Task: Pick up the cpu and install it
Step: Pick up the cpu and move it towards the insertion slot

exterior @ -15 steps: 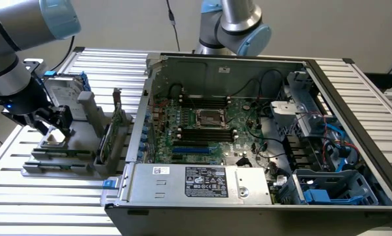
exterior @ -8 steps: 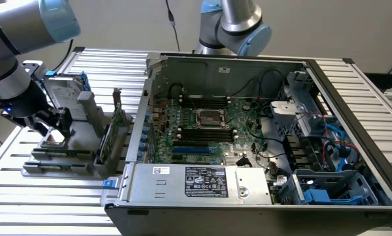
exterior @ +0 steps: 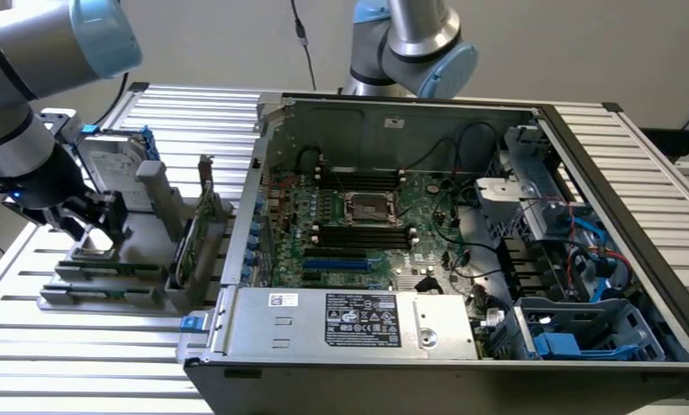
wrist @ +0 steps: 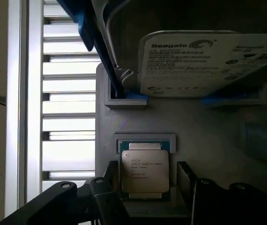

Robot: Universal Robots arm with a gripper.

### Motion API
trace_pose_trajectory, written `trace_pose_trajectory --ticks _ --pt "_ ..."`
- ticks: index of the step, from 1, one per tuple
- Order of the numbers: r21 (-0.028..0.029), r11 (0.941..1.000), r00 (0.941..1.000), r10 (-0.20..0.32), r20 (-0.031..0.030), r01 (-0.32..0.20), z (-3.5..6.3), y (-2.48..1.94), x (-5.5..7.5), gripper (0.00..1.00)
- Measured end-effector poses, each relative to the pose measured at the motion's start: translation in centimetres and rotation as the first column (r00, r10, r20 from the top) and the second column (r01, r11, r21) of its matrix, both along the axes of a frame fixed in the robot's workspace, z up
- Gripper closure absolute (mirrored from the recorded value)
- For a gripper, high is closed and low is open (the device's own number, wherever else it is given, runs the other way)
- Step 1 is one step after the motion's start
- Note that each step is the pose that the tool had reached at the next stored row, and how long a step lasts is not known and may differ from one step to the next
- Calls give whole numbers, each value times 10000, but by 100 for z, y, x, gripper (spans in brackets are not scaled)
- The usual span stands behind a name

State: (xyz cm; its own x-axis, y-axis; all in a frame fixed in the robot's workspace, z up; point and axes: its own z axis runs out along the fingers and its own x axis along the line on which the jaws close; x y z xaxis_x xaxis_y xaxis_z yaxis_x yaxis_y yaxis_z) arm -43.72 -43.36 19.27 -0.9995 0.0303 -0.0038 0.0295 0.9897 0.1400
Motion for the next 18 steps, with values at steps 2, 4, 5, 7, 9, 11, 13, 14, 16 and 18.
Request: trace_pose_trajectory --ticks 2,4,5,7,9,11,13,14,16,18 --pt "0 10000 10000 0 -40 0 -20 0 0 38" --pt "-1 10000 10000 0 -92 0 -33 0 1 38" --pt "-1 10000 9999 0 -106 0 -35 0 3 38" --pt "-1 10000 9999 2 -120 -2 -37 -1 16 38" --pt "0 10000 9999 0 -123 0 -39 0 34 38" --pt "0 10000 9999 -1 -124 1 -46 0 35 38" --pt "-1 10000 9999 -1 -126 1 -61 0 36 38" --pt "-1 10000 9999 0 -131 0 -70 0 36 38" --pt "-1 10000 9999 -1 -150 1 -83 0 36 38" --pt "-2 10000 9998 -4 -176 3 -84 0 36 38"
